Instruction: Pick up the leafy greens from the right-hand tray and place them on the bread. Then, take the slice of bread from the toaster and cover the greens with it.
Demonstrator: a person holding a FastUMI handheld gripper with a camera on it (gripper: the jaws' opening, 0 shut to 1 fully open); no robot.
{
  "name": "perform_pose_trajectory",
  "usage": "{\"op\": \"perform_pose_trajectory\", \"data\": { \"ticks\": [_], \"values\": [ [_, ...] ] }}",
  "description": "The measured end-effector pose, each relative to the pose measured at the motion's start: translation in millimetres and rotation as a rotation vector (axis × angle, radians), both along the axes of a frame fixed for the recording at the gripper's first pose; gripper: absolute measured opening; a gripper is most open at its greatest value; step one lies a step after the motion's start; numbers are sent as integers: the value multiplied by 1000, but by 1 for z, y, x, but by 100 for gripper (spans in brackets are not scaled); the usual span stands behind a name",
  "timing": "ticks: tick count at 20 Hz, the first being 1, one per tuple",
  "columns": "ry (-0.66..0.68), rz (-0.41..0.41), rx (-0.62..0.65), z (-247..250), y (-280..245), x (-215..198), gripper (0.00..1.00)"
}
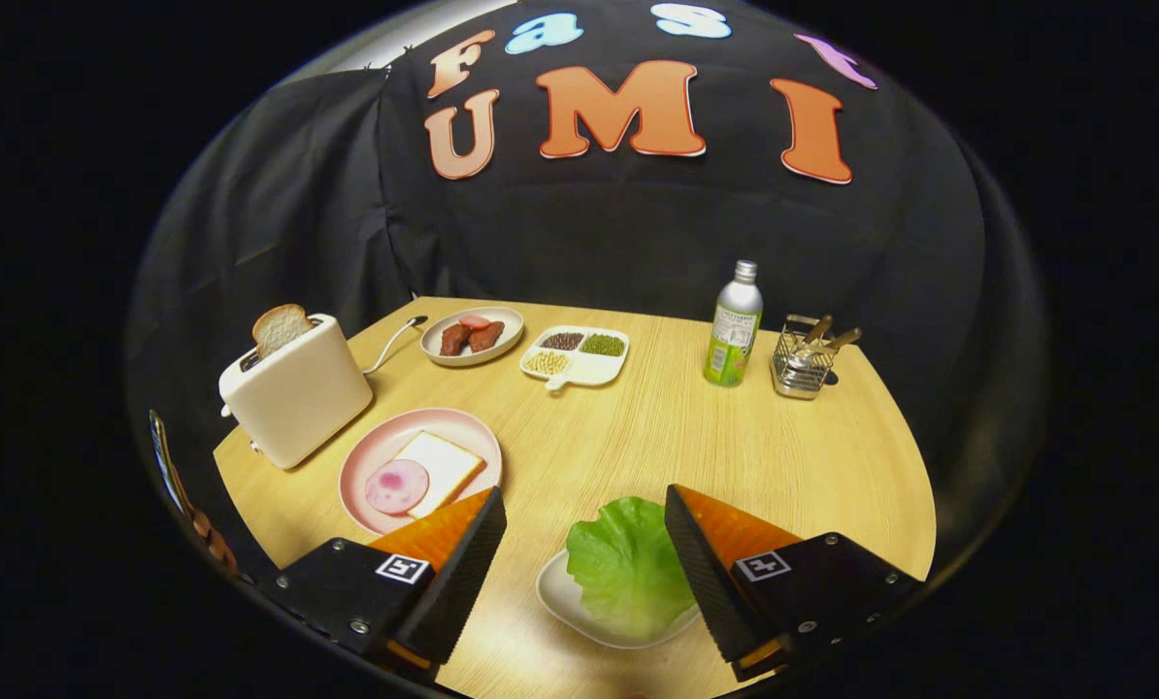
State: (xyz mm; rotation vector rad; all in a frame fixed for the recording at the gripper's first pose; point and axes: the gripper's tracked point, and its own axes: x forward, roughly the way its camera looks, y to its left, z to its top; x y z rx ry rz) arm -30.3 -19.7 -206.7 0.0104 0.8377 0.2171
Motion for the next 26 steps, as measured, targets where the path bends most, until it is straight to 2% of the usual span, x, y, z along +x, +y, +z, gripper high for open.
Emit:
{"op": "perform_pose_trajectory", "data": {
  "ticks": [5,12,18,25,26],
  "values": [
    [156,41,-45,-41,-15,-14,97],
    [307,58,-56,-75,-25,-26,95],
    [362,74,-125,-100,-33,-28,95],
    [382,80,-172,-118,-32,-26,88],
    [381,84,-162,-117,-30,-26,84]
  ]
}}
